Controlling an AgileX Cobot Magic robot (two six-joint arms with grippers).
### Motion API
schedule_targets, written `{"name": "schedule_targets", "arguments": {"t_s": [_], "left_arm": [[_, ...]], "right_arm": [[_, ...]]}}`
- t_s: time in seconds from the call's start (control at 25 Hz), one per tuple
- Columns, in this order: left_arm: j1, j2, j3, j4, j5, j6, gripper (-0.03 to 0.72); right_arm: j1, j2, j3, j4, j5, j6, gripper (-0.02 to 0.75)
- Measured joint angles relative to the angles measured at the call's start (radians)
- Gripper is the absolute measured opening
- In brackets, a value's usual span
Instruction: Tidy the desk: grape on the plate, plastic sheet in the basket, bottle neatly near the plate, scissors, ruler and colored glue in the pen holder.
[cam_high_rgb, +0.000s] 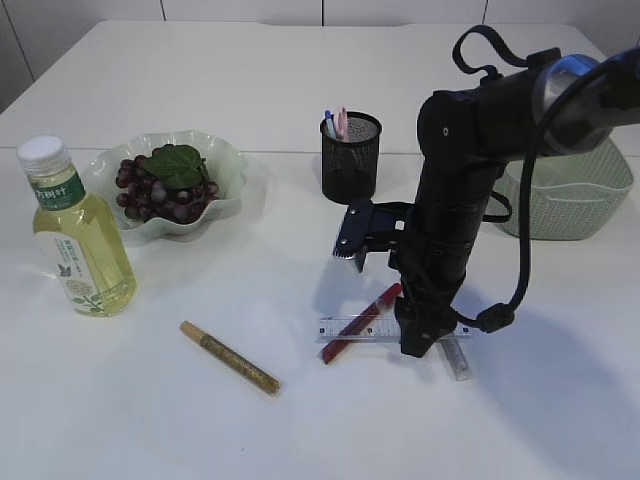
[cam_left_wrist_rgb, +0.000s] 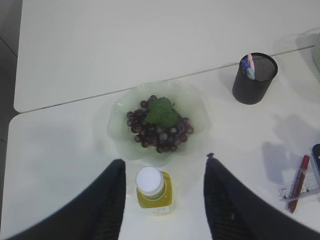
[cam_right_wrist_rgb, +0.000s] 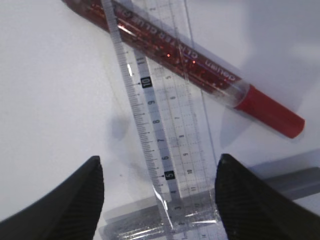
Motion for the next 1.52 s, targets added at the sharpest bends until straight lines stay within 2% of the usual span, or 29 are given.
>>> {"name": "schedule_targets", "arguments": {"t_s": [1.52], "left_arm": [[0.0, 0.0, 0.0, 0.0, 0.0, 0.0, 0.372]], "right_arm": [[0.0, 0.017, 0.0, -0.001, 0.002, -0.002, 0.542]]}}
